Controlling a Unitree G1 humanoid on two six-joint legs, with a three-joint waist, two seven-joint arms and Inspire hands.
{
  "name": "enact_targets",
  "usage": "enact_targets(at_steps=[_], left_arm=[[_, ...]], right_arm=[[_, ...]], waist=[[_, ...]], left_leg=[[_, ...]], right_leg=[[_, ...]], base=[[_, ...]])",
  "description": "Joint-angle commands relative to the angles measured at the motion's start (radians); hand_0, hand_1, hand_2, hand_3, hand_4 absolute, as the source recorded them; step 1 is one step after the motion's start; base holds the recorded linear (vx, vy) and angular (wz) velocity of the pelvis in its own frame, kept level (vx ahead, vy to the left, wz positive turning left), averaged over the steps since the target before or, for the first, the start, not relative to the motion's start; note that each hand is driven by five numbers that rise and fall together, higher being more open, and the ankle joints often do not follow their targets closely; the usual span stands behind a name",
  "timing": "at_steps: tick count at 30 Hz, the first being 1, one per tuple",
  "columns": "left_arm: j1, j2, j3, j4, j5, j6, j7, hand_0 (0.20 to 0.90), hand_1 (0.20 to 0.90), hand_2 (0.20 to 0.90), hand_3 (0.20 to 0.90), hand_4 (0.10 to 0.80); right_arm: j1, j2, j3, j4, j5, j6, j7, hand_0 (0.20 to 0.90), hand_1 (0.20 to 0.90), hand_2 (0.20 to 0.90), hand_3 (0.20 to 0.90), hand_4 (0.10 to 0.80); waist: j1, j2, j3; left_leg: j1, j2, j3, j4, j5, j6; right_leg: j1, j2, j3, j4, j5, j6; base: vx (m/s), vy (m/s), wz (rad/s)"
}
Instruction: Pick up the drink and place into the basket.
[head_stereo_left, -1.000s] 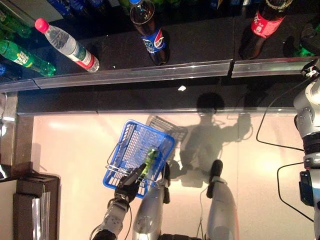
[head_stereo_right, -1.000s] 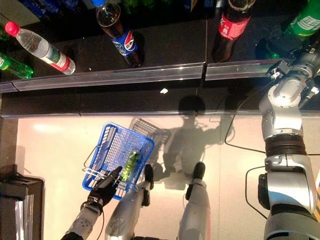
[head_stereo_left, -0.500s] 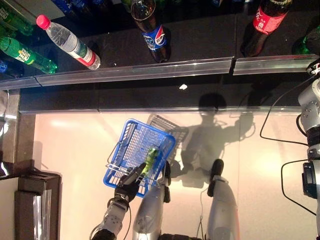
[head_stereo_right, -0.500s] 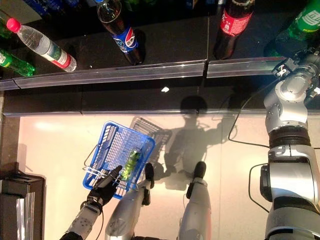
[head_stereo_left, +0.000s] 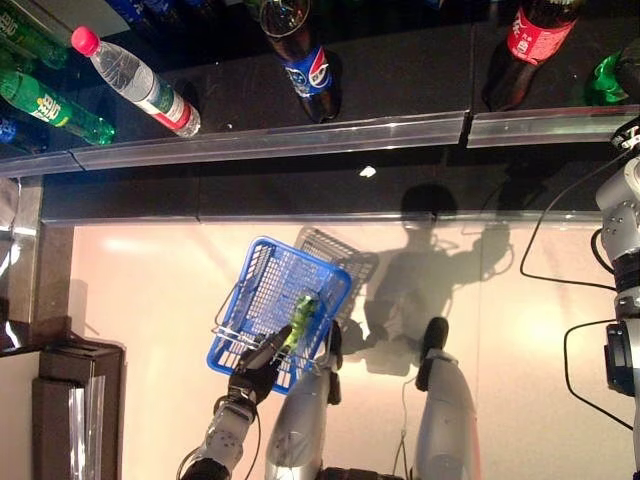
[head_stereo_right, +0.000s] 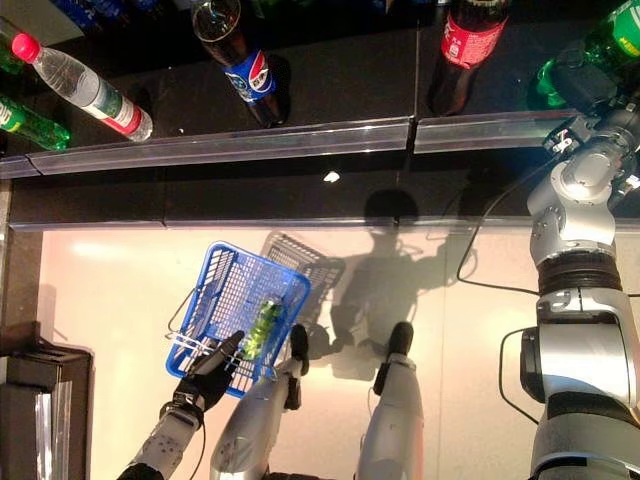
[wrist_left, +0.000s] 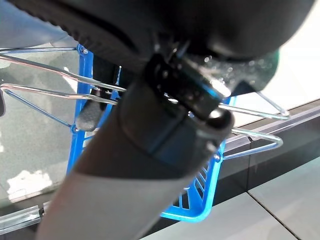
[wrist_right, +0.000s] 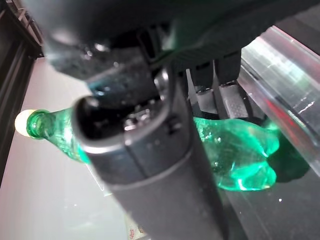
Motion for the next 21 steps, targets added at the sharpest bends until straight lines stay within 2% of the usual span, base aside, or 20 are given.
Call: enact_targets(at_steps=[1,11,21], left_arm=[[0.115,0.091,-0.028,-0.063,-0.029,-0.047,-0.044,0.300,0.300,0.300,0.200,0.100],[0.119,0.078,-0.002,-0.076,-0.063,-0.075,-0.039,0.300,0.300,0.300,0.200,0.100],[0.144,0.034,0.063,-0.141,-0.074,-0.107,-0.063,0.300,0.300,0.300,0.200,0.100]], right_arm=[[-0.107,-0.168,0.029,-0.138,0.001,-0.144,0.009,0.300,0.300,0.300,0.200,0.100],[0.047,-0.174,-0.089,-0.243,-0.009,-0.178,0.031,0.300,0.300,0.300,0.200,0.100],[0.353,-0.087,-0.226,-0.572,-0.078,-0.143,0.068,0.300,0.300,0.300,0.200,0.100]], waist=[[0.000,-0.007,-0.053],[-0.021,-0.017,-0.099],[-0.052,-0.062,-0.158]], left_leg=[[-0.011,0.041,-0.053,0.175,0.030,-0.028],[0.052,0.042,-0.034,0.207,0.013,-0.033],[0.117,0.068,-0.010,0.244,0.016,-0.037]], right_leg=[[0.075,0.010,-0.070,-0.001,-0.065,-0.045],[0.162,-0.010,-0.075,-0.011,-0.076,-0.048],[0.261,0.004,-0.073,-0.027,-0.091,-0.066]], base=[[-0.025,0.042,0.01],[0.019,0.078,0.04],[0.068,0.055,-0.02]])
